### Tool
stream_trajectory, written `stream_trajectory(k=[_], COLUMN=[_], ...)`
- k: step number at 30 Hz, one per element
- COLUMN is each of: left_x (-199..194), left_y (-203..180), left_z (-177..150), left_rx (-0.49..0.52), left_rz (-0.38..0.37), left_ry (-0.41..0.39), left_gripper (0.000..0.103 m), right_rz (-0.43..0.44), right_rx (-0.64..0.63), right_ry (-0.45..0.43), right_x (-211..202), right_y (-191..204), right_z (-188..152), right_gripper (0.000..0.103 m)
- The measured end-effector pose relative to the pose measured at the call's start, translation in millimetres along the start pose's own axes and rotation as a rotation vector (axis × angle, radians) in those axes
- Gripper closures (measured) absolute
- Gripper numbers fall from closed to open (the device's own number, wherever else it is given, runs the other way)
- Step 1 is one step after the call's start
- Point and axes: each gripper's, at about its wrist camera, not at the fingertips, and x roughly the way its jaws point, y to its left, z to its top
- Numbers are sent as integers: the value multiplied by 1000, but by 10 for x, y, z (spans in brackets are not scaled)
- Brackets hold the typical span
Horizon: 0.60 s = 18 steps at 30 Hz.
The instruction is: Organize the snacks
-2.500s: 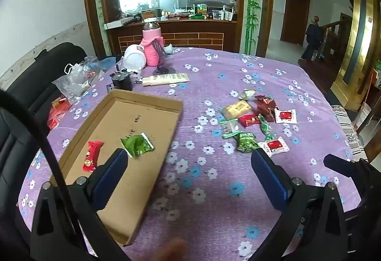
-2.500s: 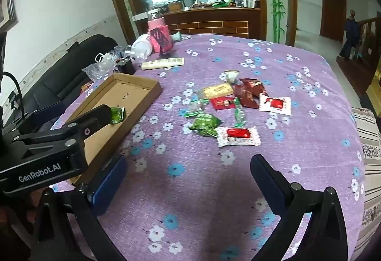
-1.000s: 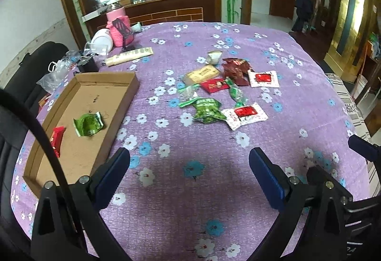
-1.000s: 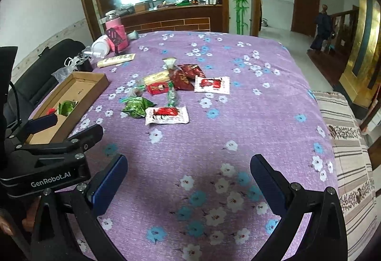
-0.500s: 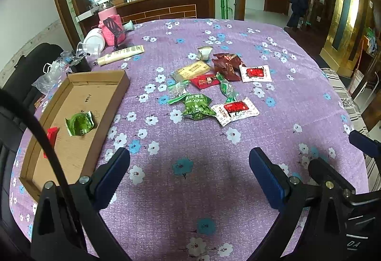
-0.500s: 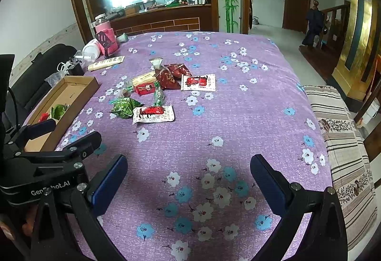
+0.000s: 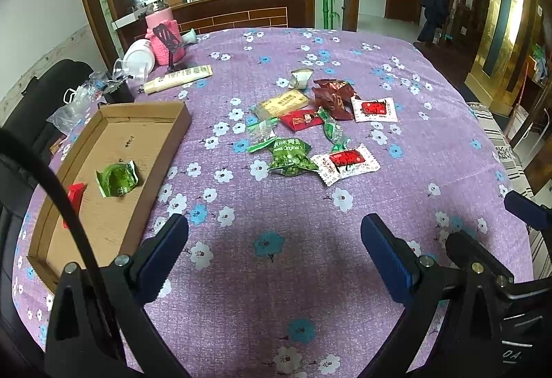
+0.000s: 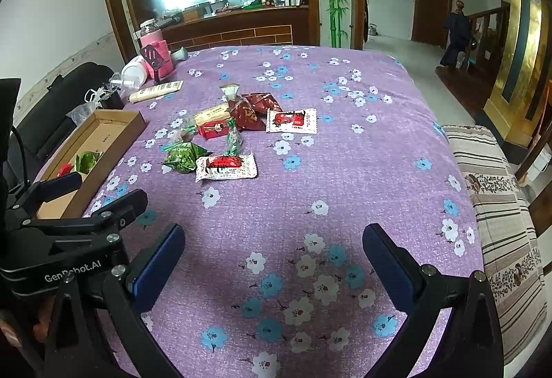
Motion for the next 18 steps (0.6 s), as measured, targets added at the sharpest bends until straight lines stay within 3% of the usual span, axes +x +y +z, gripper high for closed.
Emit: stream_trajectory(k=[18], left_x=[75], left_y=[99], left_z=[43], left_rx=[-11], left_rz=[5], left_ry=[1], left_gripper=[3], right_rz=[3], right_rx=[-5], right_ry=[10], right_x=[85], right_y=[57], right_z=[45], right_gripper=[0])
